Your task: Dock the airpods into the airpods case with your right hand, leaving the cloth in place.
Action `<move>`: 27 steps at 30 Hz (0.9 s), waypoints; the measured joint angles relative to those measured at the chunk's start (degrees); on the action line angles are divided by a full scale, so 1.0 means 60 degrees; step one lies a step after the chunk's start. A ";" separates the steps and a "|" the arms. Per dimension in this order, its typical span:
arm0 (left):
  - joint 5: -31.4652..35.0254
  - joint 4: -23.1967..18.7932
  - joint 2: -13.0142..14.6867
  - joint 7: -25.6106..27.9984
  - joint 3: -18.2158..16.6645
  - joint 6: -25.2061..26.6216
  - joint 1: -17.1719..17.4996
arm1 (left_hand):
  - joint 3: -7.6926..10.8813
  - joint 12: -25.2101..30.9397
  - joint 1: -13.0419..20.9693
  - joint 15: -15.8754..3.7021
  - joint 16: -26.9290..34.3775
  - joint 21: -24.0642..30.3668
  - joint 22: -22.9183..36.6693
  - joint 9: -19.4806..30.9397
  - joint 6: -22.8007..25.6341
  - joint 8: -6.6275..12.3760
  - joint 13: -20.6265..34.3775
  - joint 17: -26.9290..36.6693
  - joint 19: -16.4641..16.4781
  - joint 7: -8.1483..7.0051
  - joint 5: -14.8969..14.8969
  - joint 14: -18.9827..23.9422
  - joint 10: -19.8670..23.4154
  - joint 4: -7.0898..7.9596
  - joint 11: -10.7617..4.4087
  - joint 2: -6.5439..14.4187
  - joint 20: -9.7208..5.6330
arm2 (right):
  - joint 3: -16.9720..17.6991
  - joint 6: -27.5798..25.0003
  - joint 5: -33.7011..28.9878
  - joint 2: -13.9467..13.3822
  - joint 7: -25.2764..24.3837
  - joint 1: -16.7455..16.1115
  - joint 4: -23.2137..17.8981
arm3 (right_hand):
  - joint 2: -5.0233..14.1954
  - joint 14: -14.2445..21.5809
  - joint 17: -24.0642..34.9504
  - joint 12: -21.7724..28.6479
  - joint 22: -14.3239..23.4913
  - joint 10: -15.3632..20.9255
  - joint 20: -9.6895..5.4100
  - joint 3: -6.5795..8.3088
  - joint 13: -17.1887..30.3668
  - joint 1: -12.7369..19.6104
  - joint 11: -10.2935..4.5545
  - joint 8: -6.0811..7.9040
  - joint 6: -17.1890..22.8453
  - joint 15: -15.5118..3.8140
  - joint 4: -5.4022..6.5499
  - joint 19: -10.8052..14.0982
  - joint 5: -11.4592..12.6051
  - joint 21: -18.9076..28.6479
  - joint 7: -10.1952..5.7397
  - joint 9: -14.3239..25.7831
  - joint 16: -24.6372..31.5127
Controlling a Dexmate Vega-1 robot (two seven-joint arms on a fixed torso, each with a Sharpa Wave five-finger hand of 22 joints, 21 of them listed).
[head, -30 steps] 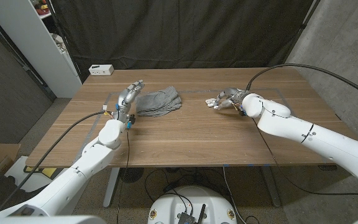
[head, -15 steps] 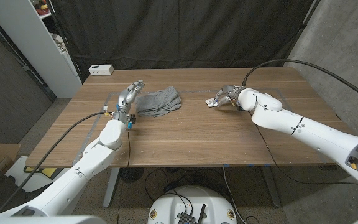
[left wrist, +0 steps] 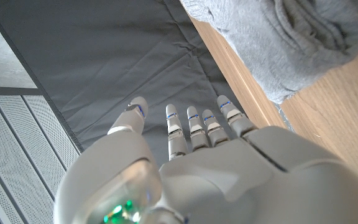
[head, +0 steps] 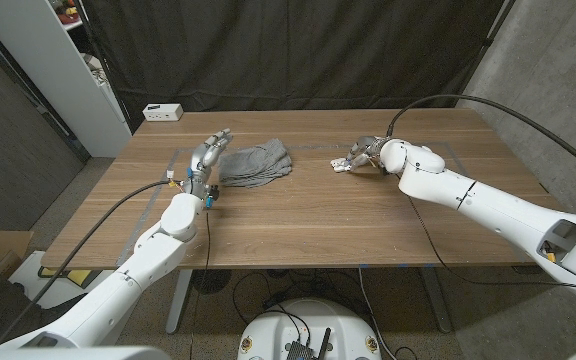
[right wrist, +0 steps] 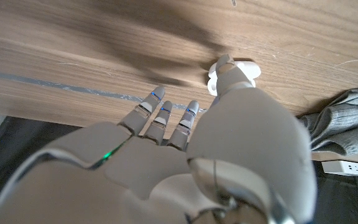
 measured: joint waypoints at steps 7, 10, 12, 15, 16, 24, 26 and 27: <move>-0.0010 0.0000 -0.0036 0.0025 0.0000 0.0044 0.0022 | 0.0000 0.0000 0.0000 0.0000 0.0000 0.0000 0.0000 0.0000 0.0000 0.0000 0.0001 0.0000 -0.0035 0.0000 0.0000 0.0000 0.0000 0.0000 0.0000 0.0000 0.0035 | -0.0039 0.0175 -0.0043 0.0141 0.0029 0.0117 0.0341 | 0.0029 0.0051 0.0001 0.0000 0.0000 0.0002 0.0000 0.0000 0.0000 0.0030 0.0002 -0.0006 0.0000 0.0051 0.0000 0.0000 0.0000 0.0000 0.0000 0.0007 0.0036; -0.0019 0.0000 -0.0047 0.0035 0.0000 0.0060 0.0024 | 0.0000 0.0000 0.0000 0.0000 0.0000 0.0000 0.0000 0.0000 -0.0001 0.0000 0.0001 0.0000 -0.0035 0.0001 0.0000 0.0000 0.0000 0.0000 0.0000 0.0000 0.0035 | -0.0045 0.0246 -0.0048 0.0232 0.0029 0.0180 0.0556 | 0.0036 0.0101 0.0001 0.0000 0.0000 0.0002 0.0000 -0.0040 0.0001 0.0038 0.0002 -0.0006 -0.0001 0.0001 -0.0040 0.0001 0.0000 0.0000 0.0000 0.0012 0.0036; -0.0024 0.0000 -0.0053 0.0038 0.0000 0.0068 0.0024 | 0.0000 0.0000 0.0000 0.0000 0.0000 0.0000 0.0000 0.0000 -0.0001 0.0000 0.0001 0.0000 -0.0035 0.0001 0.0000 0.0001 0.0000 0.0000 0.0000 0.0000 0.0035 | -0.0047 0.0292 -0.0049 0.0270 0.0025 0.0204 0.0626 | 0.0036 0.0101 0.0001 0.0000 0.0000 0.0052 0.0000 -0.0039 0.0001 0.0038 0.0052 -0.0006 -0.0001 0.0001 -0.0040 0.0001 0.0000 0.0000 0.0000 0.0013 0.0036; -0.0030 0.0002 -0.0059 0.0038 0.0001 0.0069 0.0025 | 0.0000 0.0000 0.0000 0.0000 0.0000 0.0000 0.0000 0.0000 -0.0001 0.0000 0.0001 0.0000 -0.0035 0.0001 0.0000 0.0001 0.0000 0.0000 0.0000 0.0000 0.0035 | -0.0052 0.0333 -0.0050 0.0333 0.0016 0.0239 0.0738 | 0.0036 0.0146 0.0001 0.0000 0.0001 0.0052 0.0000 -0.0039 -0.0025 0.0038 0.0052 -0.0078 0.0000 0.0046 -0.0040 0.0001 0.0000 0.0000 0.0000 0.0017 0.0070; -0.0032 0.0004 -0.0062 0.0039 0.0002 0.0070 0.0024 | 0.0000 0.0000 0.0000 0.0000 0.0000 0.0000 0.0000 0.0000 -0.0001 0.0000 0.0001 0.0000 -0.0035 0.0001 0.0000 0.0000 0.0000 0.0000 0.0000 0.0000 0.0035 | -0.0057 0.0360 -0.0050 0.0371 0.0005 0.0263 0.0811 | 0.0036 0.0151 0.0002 0.0000 0.0001 0.0052 0.0000 -0.0039 -0.0043 0.0038 0.0052 -0.0079 0.0000 0.0051 -0.0040 0.0001 0.0000 0.0000 0.0000 0.0011 0.0070; -0.0054 0.0006 -0.0081 0.0058 0.0004 0.0092 0.0041 | 0.0000 0.0000 0.0000 0.0001 0.0000 0.0000 0.0000 0.0000 0.0032 0.0000 0.0001 0.0000 -0.0035 -0.0031 0.0000 0.0001 0.0000 0.0000 0.0000 0.0000 0.0035 | -0.0061 0.0478 -0.0037 0.0536 -0.0074 0.0356 0.1077 | 0.0035 0.0202 0.0002 0.0020 0.0001 0.0103 0.0035 -0.0039 -0.0045 0.0038 0.0103 -0.0079 -0.0035 0.0000 -0.0040 0.0036 0.0000 0.0005 0.0034 -0.0034 0.0097; -0.0060 0.0006 -0.0087 0.0063 0.0004 0.0095 0.0049 | 0.0000 0.0000 0.0000 0.0000 0.0000 0.0000 0.0000 0.0000 0.0032 0.0000 0.0001 0.0000 -0.0035 -0.0031 0.0000 0.0001 0.0000 0.0000 0.0000 0.0000 0.0035 | -0.0060 0.0491 -0.0025 0.0552 -0.0092 0.0362 0.1095 | 0.0063 0.0254 0.0002 0.0058 0.0001 0.0103 -0.0016 -0.0039 -0.0044 0.0066 0.0103 -0.0079 -0.0036 0.0052 -0.0040 0.0087 0.0000 0.0045 0.0033 -0.0043 0.0106; -0.0065 0.0006 -0.0092 0.0064 0.0004 0.0096 0.0051 | 0.0000 0.0000 0.0000 0.0001 0.0000 0.0000 0.0000 0.0000 0.0032 0.0000 0.0001 0.0000 -0.0034 -0.0031 0.0000 0.0001 0.0000 0.0000 0.0000 0.0000 0.0035 | -0.0057 0.0496 -0.0016 0.0561 -0.0099 0.0364 0.1100 | 0.0073 0.0255 0.0003 0.0058 0.0001 0.0103 -0.0016 -0.0039 -0.0044 0.0076 0.0103 -0.0080 -0.0036 0.0052 -0.0040 0.0087 0.0000 0.0045 0.0033 -0.0045 0.0106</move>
